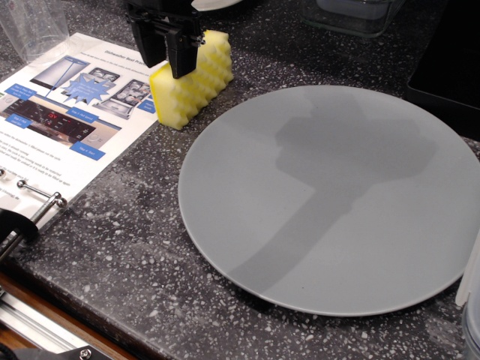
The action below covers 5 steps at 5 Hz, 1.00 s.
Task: Pick up sponge and wipe plate
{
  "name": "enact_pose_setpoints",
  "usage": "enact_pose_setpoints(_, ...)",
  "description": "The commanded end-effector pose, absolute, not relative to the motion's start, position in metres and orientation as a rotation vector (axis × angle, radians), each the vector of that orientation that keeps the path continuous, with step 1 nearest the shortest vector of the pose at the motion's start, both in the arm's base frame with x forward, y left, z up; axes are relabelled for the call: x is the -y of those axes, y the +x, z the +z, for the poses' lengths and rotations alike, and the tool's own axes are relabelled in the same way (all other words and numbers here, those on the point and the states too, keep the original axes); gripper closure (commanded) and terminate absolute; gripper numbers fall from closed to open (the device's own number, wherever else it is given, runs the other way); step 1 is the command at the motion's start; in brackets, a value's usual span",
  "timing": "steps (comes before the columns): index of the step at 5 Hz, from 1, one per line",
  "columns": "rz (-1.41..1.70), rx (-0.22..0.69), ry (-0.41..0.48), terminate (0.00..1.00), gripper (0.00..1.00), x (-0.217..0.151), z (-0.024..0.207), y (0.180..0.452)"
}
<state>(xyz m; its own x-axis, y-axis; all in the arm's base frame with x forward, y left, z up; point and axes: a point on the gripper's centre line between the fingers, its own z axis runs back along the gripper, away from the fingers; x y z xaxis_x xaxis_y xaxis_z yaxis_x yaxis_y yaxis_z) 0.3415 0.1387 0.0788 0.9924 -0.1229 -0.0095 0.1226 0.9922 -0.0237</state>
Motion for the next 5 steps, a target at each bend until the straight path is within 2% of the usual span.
enact_pose_setpoints(1, -0.095, 0.028, 0.007, 0.00, 1.00, -0.144, 0.084, 0.344)
enact_pose_setpoints(2, -0.094, 0.037, 0.024, 0.00, 1.00, -0.144, 0.078, 0.343)
enact_pose_setpoints(3, -0.082, 0.052, -0.001, 0.00, 1.00, -0.142, 0.090, 0.348)
enact_pose_setpoints(4, -0.135, 0.071, -0.114, 0.00, 1.00, -0.129, 0.129, 0.346)
enact_pose_setpoints(5, -0.225, 0.152, -0.173, 0.00, 1.00, -0.107, 0.159, 0.336)
